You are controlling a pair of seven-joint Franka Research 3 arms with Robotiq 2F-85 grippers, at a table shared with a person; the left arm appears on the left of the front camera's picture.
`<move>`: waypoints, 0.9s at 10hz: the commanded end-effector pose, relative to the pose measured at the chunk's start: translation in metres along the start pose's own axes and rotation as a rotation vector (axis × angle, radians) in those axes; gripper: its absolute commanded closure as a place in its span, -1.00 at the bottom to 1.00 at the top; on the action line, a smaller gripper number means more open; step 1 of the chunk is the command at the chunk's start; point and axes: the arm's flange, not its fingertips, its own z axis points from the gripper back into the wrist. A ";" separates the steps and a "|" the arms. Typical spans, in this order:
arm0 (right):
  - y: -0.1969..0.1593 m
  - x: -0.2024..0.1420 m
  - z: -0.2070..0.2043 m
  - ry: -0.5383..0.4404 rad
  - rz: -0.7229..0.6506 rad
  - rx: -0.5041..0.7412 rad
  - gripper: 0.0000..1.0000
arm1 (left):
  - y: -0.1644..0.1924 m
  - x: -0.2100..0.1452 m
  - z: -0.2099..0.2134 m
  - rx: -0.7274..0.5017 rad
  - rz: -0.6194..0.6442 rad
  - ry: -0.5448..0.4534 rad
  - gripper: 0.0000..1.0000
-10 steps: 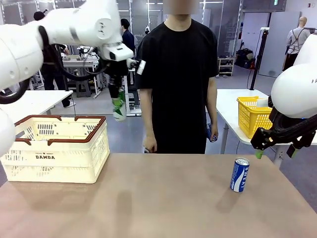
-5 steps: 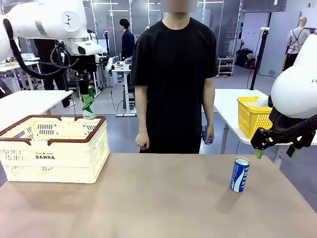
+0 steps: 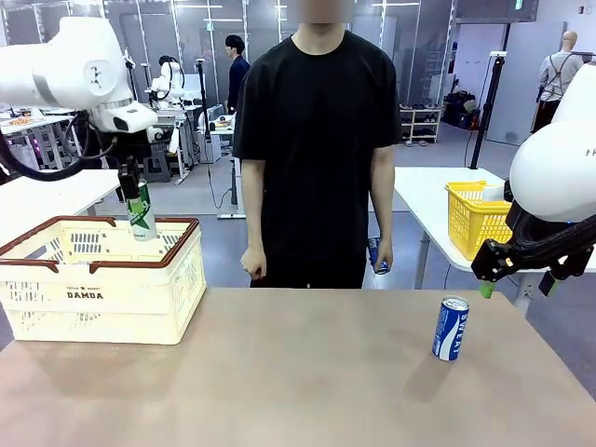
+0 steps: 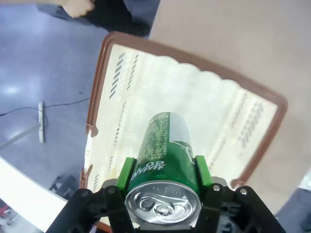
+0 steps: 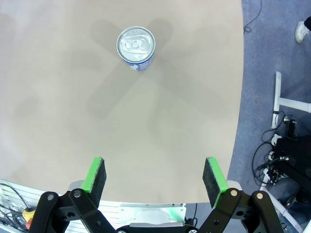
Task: Place the drinks into the Shopping basket.
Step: Pick up one drink and place it into the Shopping basket.
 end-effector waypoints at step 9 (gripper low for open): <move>-0.002 0.000 0.001 -0.002 0.002 -0.003 -1.00 | -0.007 -0.018 -0.027 0.016 -0.062 -0.013 -0.17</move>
